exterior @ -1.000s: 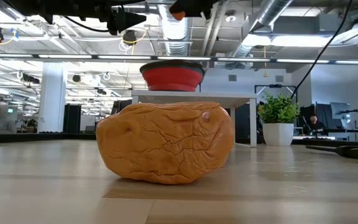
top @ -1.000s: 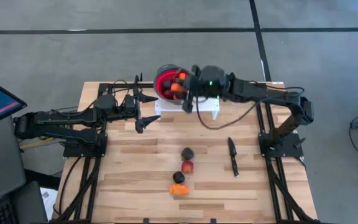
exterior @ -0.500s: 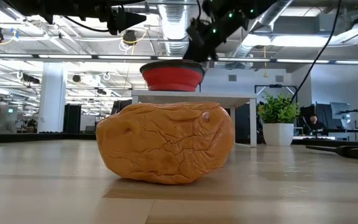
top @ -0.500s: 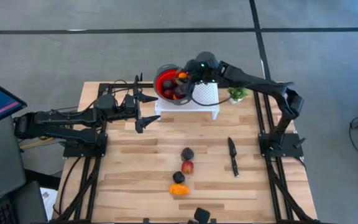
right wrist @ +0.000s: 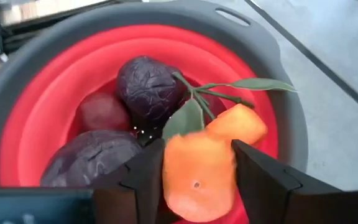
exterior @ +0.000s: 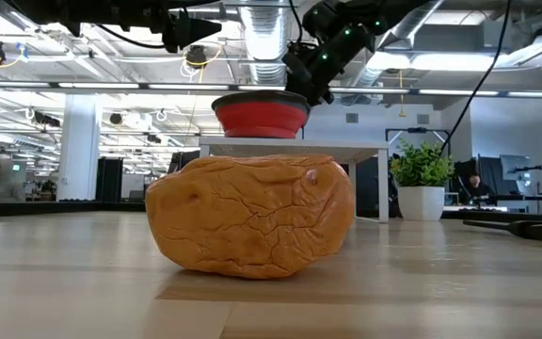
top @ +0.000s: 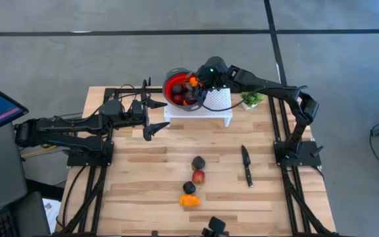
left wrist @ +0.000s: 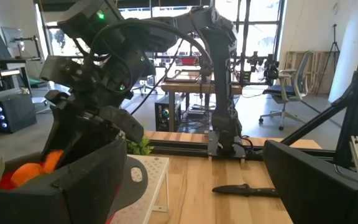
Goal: Pick & Place Fruit
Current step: Put the tangerine into the strainer bowl on the shelf, then put the mangosteen into the strainer bowl on the shelf
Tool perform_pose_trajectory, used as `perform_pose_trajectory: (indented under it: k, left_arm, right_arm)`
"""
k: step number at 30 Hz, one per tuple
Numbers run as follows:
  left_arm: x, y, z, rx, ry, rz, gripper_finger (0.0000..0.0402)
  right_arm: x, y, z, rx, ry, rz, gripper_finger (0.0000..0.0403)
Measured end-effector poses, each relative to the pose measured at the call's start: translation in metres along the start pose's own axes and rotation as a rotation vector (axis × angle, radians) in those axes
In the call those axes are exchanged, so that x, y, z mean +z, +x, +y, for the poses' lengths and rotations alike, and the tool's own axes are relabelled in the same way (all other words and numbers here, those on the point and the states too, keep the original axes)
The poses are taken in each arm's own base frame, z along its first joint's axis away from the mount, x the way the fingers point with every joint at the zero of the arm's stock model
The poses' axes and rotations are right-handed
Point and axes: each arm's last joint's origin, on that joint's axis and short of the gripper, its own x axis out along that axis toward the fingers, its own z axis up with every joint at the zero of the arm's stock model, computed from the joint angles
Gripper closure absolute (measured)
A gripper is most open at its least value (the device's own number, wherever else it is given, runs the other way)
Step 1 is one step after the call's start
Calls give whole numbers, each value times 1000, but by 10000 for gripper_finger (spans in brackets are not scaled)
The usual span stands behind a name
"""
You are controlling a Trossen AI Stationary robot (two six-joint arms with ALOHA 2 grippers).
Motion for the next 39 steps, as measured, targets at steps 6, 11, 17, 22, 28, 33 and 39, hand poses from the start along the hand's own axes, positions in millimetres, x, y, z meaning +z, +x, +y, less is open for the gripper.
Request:
perform_pose_trajectory:
  k: [6, 11, 17, 22, 28, 33, 39]
  left_arm:
    - [1, 0, 0, 1, 0, -6, 27]
    - [1, 0, 0, 0, 0, -7, 27]
    - [1, 0, 0, 0, 1, -14, 27]
    - [2, 0, 0, 1, 1, -16, 27]
    - [2, 0, 0, 1, 1, -20, 27]
    - [2, 0, 0, 0, 1, -21, 27]
    - [2, 0, 0, 0, 1, -21, 27]
  right_arm:
    - [0, 0, -1, -3, 21, 0, 174]
    - [14, -15, 9, 15, -4, -35, 155]
    - [45, -64, 40, 77, -74, -155, 163]
    - [52, -108, 79, 172, -165, -187, 181]
    - [34, -139, 133, 317, -272, -113, 202]
    - [13, -153, 175, 424, -321, -1, 216]
    - [-12, -151, 226, 521, -368, 101, 229]
